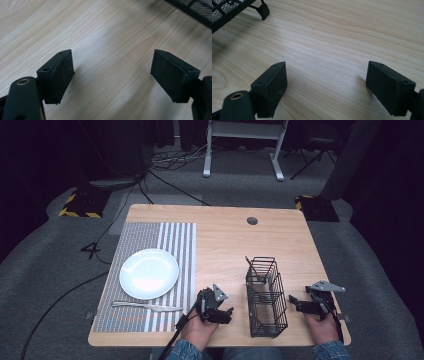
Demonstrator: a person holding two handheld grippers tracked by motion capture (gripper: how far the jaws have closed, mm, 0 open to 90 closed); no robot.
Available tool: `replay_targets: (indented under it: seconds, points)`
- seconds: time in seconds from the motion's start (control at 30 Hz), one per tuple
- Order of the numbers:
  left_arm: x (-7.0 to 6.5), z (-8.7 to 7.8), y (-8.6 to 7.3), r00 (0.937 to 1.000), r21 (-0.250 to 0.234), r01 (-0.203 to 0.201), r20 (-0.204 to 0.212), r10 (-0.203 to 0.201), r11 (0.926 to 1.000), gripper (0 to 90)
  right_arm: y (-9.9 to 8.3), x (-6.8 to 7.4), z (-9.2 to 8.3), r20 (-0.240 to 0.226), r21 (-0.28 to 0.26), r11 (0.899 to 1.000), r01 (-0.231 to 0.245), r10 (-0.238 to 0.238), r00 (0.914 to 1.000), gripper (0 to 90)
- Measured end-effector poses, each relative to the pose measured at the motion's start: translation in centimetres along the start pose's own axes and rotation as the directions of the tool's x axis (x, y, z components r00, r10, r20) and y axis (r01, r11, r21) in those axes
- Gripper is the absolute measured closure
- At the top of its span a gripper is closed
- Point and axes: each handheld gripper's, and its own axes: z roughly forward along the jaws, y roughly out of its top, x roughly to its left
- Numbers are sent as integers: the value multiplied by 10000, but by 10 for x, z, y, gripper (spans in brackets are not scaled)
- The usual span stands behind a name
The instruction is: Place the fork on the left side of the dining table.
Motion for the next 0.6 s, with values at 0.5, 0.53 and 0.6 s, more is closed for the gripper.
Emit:
replay_targets:
  seconds: [0.5, 0.53, 0.6]
  points:
    - [19, -43, 32, 9967, -1020, -101, 790, 183, 9947, 194, 0, 0, 0, 12, -5, 10000, -17, 17, 10000, 176]
    - [19, -45, 34, 9972, -962, -302, 651, 366, 9949, 194, 0, 0, 0, 17, -6, 10000, -13, 13, 10000, 176]
    - [19, -50, 38, 9970, -1036, -460, 568, 521, 9936, 194, 0, 0, 0, 12, -4, 10000, -18, 18, 10000, 176]
